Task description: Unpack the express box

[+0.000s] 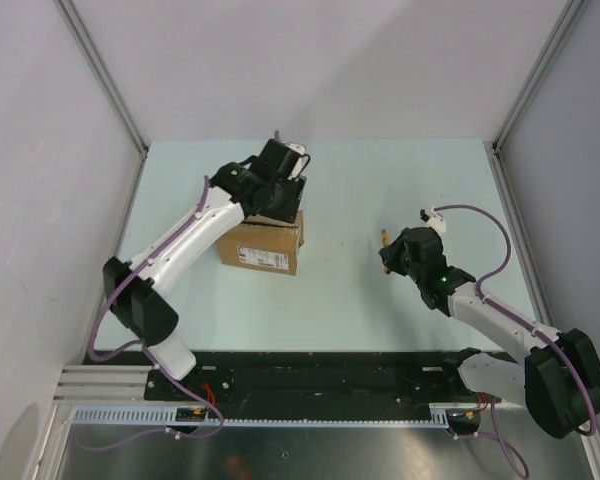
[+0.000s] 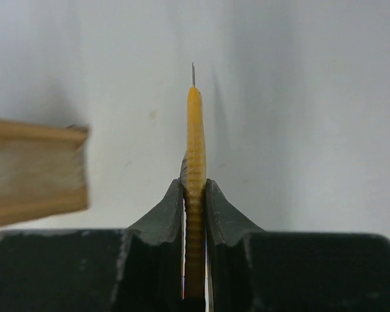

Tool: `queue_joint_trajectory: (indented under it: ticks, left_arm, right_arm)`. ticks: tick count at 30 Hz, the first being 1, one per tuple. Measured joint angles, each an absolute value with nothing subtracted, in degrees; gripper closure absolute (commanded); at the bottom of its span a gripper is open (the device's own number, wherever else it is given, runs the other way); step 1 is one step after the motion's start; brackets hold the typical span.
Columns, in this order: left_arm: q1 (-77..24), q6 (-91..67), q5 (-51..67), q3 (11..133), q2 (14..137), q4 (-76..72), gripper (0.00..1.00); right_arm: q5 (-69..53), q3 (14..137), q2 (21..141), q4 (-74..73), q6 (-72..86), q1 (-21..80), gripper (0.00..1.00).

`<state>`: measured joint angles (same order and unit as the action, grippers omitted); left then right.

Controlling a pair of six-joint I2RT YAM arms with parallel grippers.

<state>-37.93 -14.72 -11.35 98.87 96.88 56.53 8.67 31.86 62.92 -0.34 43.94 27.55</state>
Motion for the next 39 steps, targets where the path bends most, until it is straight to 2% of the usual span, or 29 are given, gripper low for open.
queue_joint_trajectory:
  ticks: [6,15,18,19,22,27,35,39]
  left_arm:
    - [-32.4,-16.7,-12.8,93.3,89.9,55.9,0.36]
    - [-21.8,-19.2,-10.0,80.9,78.3,51.9,0.35]
    - [-19.2,-20.1,-8.3,77.2,74.9,49.9,0.34]
    - [-18.4,-20.6,-7.9,76.1,73.8,49.3,0.34]
    - [-16.2,-21.5,-7.0,73.8,70.9,47.5,0.34]
    - [-13.2,-22.0,-5.7,72.7,68.5,45.6,0.34]
    - [-10.0,-22.6,-5.1,69.7,66.5,43.8,0.38]
    - [-8.2,-22.9,-5.2,67.3,64.5,43.8,0.43]
  right_arm:
    - [23.0,34.9,70.4,-3.5,36.1,27.5,1.0]
    - [30.7,41.8,85.8,-5.2,30.6,25.3,0.87]
    - [31.1,44.1,89.6,-7.2,30.4,24.7,0.73]
    - [30.8,44.5,90.3,-7.8,30.3,24.8,0.59]
    - [30.7,47.2,93.9,-10.4,30.7,23.8,0.36]
    - [29.7,50.3,95.4,-13.4,30.6,22.5,0.2]
    - [27.2,54.0,90.1,-19.5,30.4,22.5,0.16]
    - [24.1,58.8,86.2,-19.4,29.6,22.5,0.2]
